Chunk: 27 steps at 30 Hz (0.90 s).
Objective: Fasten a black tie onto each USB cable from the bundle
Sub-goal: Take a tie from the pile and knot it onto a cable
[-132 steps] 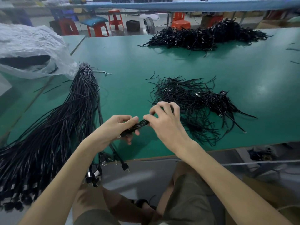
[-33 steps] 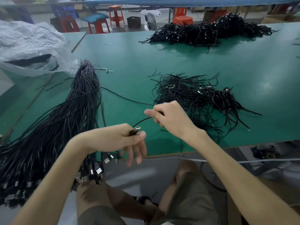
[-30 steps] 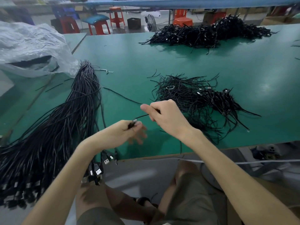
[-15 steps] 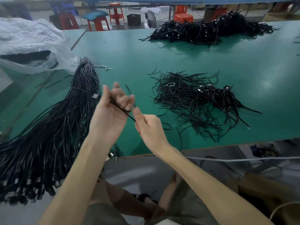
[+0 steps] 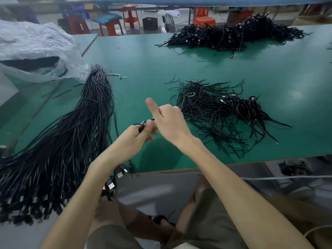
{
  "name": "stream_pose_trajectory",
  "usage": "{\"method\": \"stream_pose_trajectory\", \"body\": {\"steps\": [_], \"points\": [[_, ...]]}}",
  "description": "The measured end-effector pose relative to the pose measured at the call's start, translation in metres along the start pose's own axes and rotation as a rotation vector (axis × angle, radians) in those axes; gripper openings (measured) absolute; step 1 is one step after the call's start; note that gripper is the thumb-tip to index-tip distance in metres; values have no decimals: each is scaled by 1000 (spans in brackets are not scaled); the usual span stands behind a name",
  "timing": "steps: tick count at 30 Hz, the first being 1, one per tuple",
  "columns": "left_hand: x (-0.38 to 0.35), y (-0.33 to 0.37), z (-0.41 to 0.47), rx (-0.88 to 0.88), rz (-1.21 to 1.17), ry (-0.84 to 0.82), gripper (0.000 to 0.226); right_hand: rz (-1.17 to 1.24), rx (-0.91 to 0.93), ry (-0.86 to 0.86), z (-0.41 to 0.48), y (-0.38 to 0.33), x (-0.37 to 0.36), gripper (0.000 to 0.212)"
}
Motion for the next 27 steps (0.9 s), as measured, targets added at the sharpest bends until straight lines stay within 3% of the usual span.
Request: {"method": "stream_pose_trajectory", "body": {"steps": [3,7,9,15,18,22,24,27], "points": [[0,-6,0,-7,-248,92,52,88,64,-6,-8,-8,-6,70],[-11,8,4,55,-908,120,66,208,112,78,-20,-18,-19,69],[-5,18,7,19,-1092,171,68,233,109,91,-24,-15,-23,69],[34,25,5,-115,-1556,226,52,72,35,158,-27,19,-14,67],[33,30,-7,-146,-1299,3,57,30,15,220,-23,28,4,67],[1,23,-12,-60,-336,-123,72,-40,55,287,-10,14,23,68],[-11,23,-8,-52,-153,-80,73,-47,92,288,-7,2,25,69],[-10,25,-3,-105,-119,112,66,59,84,284,-9,-9,21,71]]}}
Point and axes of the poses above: each hand's wrist, its own z-axis towards the middle knuckle, its own x-axis out of the back of the hand, y = z × x, the point moved 6 cm from there along z, towards the middle knuckle, and after that the axes turned 6 degrees about z, right-handed, at the moved point
